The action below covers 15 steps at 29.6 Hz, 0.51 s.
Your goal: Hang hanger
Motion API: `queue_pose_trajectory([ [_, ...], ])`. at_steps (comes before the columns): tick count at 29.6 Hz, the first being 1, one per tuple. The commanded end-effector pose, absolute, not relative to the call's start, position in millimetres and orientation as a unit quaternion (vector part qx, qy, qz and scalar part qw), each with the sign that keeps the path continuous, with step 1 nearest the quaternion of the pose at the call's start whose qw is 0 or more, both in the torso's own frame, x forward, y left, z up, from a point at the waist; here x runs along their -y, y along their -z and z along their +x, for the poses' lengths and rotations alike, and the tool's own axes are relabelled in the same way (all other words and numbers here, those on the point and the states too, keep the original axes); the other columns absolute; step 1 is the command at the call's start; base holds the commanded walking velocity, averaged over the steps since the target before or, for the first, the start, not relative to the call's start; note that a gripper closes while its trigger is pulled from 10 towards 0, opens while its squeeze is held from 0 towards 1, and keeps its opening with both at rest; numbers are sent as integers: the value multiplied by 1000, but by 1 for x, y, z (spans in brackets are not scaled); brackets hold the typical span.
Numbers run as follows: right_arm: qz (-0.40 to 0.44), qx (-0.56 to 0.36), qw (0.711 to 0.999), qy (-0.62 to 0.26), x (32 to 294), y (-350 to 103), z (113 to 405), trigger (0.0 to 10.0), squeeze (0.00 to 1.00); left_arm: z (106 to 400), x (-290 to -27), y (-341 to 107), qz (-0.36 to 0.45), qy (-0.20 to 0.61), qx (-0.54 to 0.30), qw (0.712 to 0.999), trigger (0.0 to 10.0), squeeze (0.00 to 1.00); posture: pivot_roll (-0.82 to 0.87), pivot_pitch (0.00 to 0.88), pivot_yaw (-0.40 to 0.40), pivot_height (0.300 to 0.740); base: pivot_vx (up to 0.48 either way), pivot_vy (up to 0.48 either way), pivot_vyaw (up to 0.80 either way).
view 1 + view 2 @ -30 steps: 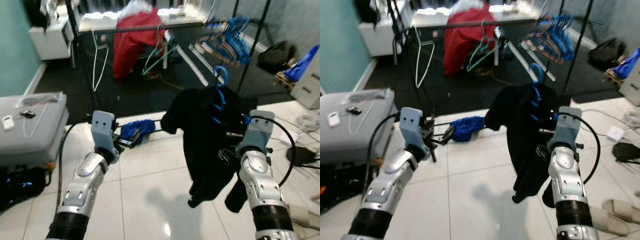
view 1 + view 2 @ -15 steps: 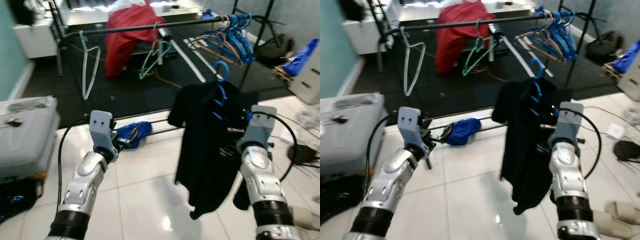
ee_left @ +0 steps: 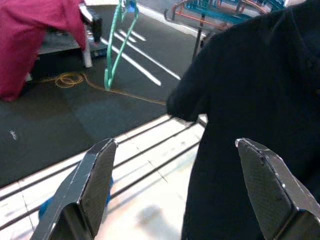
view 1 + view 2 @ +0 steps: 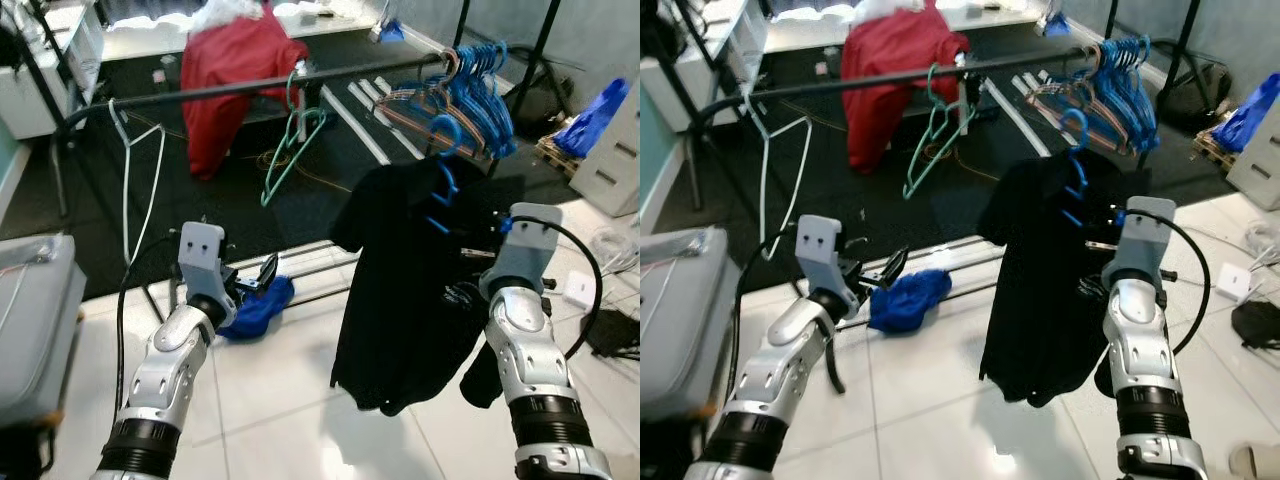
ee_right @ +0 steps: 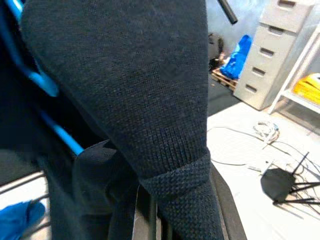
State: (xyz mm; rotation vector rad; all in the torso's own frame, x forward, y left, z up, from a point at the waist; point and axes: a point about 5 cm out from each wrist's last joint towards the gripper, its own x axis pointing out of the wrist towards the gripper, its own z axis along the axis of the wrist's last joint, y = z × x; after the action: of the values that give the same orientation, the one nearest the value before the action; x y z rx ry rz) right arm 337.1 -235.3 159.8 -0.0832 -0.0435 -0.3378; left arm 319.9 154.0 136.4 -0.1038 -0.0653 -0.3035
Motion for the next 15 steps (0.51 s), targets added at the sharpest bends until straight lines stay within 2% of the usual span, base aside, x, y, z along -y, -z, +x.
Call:
queue_pose_trajectory([
  [1, -42, 39, 982, 181, 244, -166, 336, 0, 0, 320, -153, -136, -52, 156, 32, 986, 10000, 0, -151, 78, 28, 740, 480, 0, 0],
  [15, -42, 52, 981, 182, 259, -180, 344, 0, 0, 321, -152, -136, -51, 156, 33, 986, 10000, 0, -148, 77, 30, 740, 480, 0, 0],
])
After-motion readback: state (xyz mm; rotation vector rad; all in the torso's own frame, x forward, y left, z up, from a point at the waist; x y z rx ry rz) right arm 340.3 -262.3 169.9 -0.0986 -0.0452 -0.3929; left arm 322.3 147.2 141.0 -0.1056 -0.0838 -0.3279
